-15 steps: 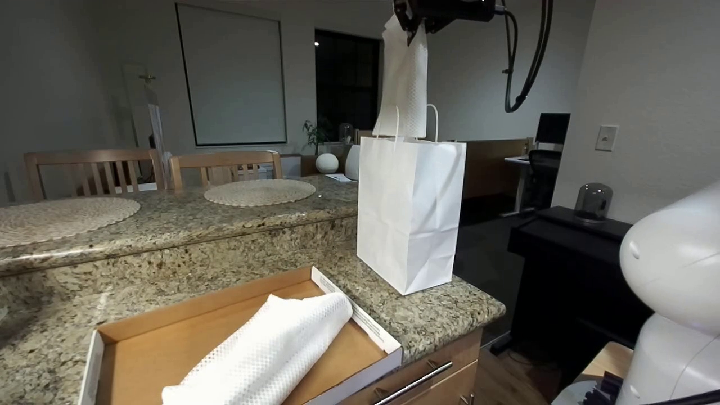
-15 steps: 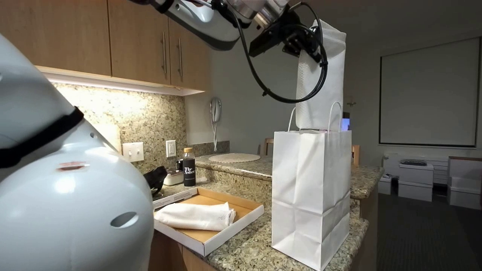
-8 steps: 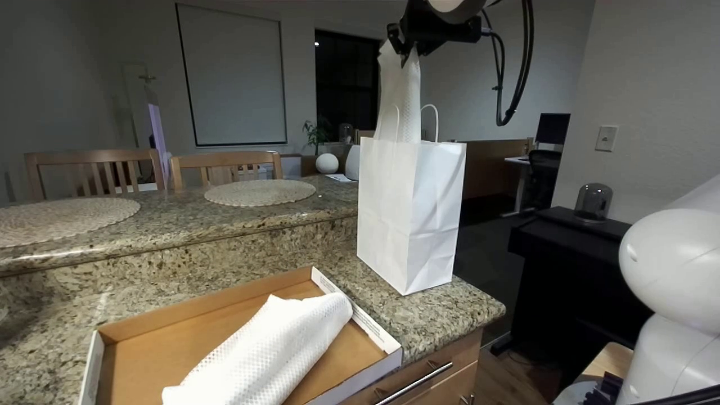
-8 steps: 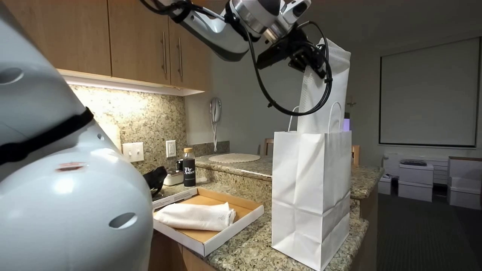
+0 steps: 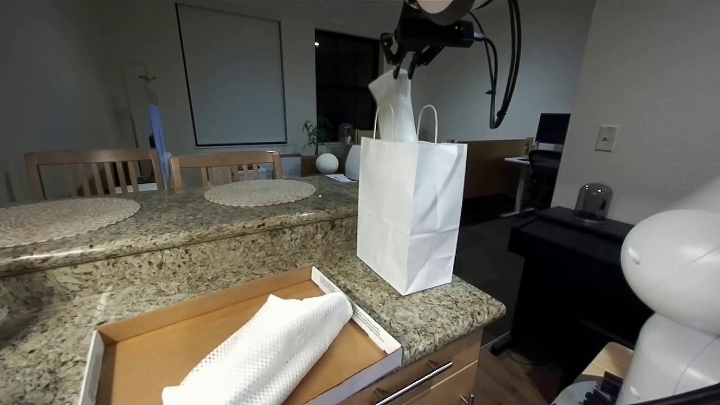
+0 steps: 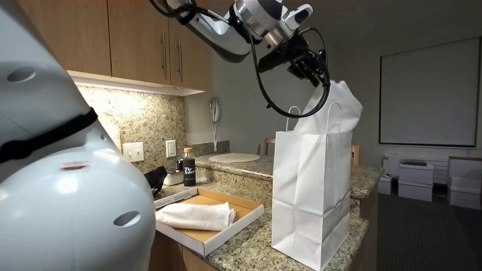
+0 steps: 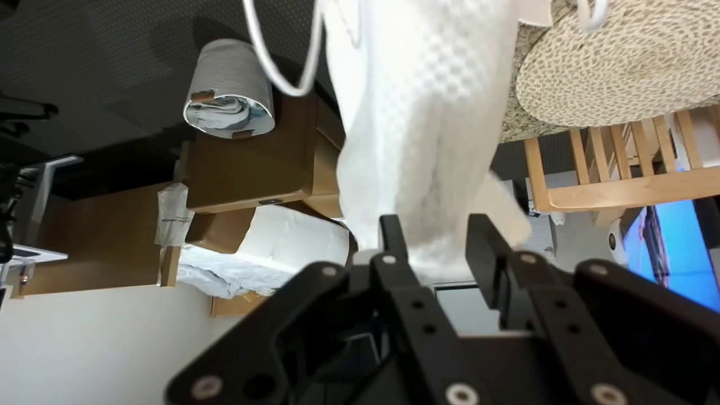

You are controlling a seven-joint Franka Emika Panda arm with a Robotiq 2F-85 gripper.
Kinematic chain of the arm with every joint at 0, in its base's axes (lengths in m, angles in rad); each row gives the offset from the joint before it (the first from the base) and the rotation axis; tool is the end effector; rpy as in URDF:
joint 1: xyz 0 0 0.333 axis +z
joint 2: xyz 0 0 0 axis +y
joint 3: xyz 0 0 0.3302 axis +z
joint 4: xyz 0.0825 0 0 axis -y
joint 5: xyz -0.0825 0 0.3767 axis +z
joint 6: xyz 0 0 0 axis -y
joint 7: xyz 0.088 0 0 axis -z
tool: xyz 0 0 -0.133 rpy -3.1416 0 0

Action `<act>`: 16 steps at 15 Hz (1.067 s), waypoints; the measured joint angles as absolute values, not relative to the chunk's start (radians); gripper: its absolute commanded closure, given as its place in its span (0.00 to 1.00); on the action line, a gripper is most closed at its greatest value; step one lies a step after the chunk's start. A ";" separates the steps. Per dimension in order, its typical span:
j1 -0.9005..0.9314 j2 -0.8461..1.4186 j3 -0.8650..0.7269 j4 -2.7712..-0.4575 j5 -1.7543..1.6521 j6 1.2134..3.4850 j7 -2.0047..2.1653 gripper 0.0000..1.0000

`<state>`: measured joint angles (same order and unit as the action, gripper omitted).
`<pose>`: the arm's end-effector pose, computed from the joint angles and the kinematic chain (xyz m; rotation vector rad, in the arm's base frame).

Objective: Put the towel inside the white paper bag

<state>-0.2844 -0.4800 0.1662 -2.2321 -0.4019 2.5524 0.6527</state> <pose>0.4635 -0.0400 0.6443 2.5900 -0.6798 1.2234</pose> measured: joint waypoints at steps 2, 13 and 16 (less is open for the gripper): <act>-0.278 -0.480 0.164 -2.207 -0.397 2.521 0.653 0.21; -0.158 -0.557 0.156 -1.945 -0.226 1.992 0.647 0.00; -0.123 -0.613 0.179 -1.925 -0.200 1.715 0.647 0.00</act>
